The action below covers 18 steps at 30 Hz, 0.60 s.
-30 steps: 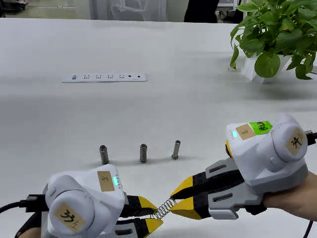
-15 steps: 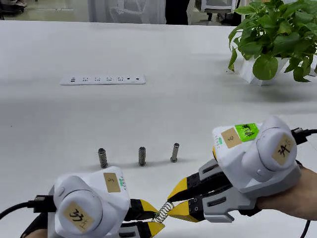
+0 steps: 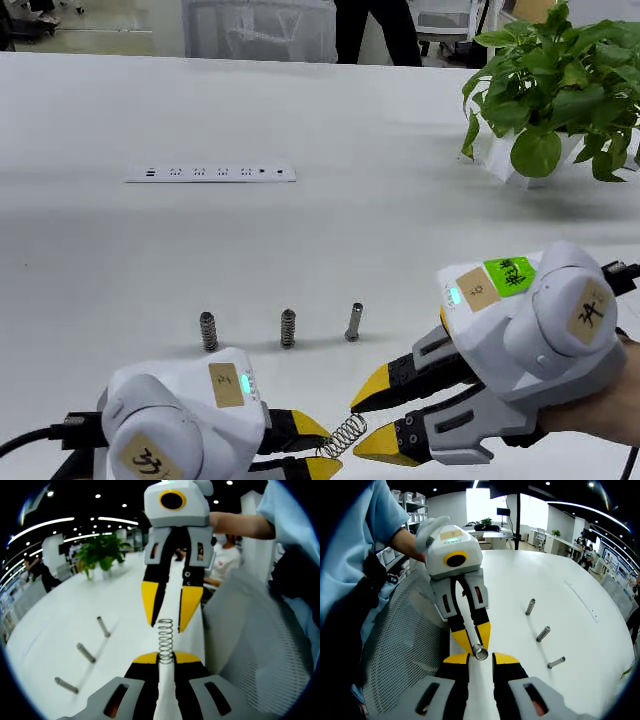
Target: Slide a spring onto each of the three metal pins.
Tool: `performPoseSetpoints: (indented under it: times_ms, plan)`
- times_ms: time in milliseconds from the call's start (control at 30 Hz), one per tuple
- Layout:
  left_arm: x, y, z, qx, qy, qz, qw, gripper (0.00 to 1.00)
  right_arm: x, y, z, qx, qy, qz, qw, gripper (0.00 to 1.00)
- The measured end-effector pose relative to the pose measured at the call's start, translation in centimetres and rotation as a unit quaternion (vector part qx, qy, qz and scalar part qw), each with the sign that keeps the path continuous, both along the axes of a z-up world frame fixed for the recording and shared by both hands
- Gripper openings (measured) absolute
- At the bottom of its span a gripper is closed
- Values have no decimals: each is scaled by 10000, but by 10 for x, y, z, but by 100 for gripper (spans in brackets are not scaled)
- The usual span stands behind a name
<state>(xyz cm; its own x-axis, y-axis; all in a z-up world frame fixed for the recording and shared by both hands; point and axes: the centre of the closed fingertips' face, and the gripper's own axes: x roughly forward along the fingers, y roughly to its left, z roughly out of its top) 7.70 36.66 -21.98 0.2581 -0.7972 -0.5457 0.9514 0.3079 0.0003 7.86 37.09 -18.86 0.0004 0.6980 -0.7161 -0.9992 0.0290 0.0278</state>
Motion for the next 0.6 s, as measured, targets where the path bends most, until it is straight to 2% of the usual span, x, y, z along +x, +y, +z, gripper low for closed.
performPoseSetpoints:
  times_ms: [200, 367, 600]
  plan:
    - [-3, -5, 1, 47, -115, -197, 9997, 9, -8, 2, -2, -212, 85, 382, 9990, 19]
    - [-5, -7, 0, 116, -189, -329, 9992, 9, -10, 4, -6, -370, 141, 542, 9977, 18]
    - [-3, -12, 4, 17, -188, -322, 9993, 9, -11, 4, -13, -484, 167, 661, 9965, 16]
